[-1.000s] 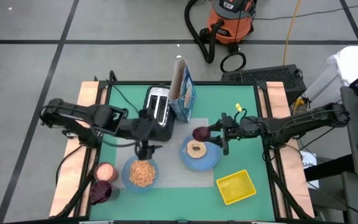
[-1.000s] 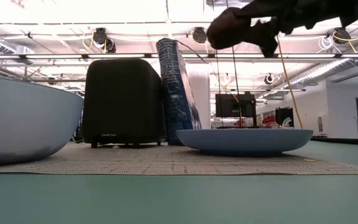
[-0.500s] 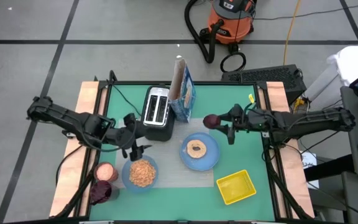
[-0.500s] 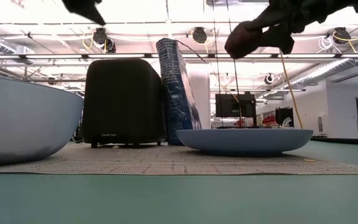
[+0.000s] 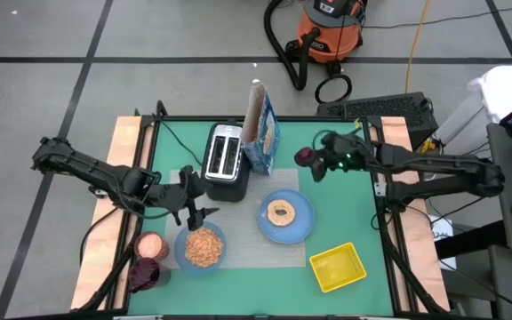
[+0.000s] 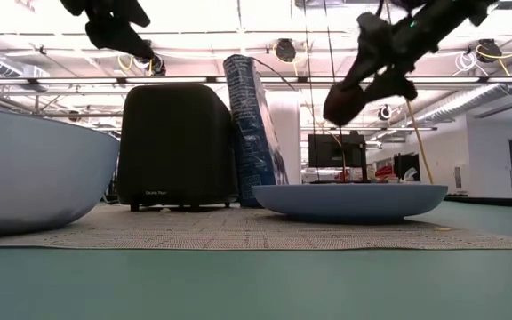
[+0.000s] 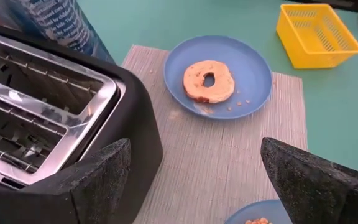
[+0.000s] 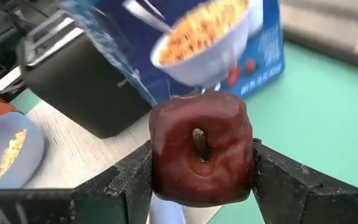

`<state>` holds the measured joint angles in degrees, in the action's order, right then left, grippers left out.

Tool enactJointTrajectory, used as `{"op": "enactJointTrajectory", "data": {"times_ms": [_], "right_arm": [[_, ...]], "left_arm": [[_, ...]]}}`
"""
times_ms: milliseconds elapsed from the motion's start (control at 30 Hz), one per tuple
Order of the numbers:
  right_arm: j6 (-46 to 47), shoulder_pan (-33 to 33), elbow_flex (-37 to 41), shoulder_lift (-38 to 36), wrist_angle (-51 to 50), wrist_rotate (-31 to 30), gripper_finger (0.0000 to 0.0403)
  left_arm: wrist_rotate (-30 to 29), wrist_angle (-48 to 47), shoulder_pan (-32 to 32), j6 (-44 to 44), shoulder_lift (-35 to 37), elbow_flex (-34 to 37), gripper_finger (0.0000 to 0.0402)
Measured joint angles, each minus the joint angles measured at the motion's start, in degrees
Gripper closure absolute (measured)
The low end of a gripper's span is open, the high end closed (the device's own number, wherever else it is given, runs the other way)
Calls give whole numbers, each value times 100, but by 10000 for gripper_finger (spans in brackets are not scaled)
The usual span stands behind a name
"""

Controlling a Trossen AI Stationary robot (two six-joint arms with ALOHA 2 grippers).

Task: Arrange a breakfast setting
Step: Put the apple on the top of the mat

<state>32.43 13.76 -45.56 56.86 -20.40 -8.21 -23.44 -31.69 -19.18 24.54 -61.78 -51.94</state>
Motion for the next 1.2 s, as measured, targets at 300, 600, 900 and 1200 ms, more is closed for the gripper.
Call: {"op": "enactJointTrajectory", "data": {"times_ms": [300,600,900,1200], "right_arm": [[447,967,-2,891,0,1578,188],[293,1174,-2,1618,-73,1880,187],[94,1167,0,1863,-609,1879,187],[-189,917,0,1862,-299,1737,186]], "left_arm": [[2,223,2,-195,2,0,36],[4,236,2,-157,2,0,36],[7,243,2,-159,0,0,36],[7,243,2,-173,0,0,36]]}}
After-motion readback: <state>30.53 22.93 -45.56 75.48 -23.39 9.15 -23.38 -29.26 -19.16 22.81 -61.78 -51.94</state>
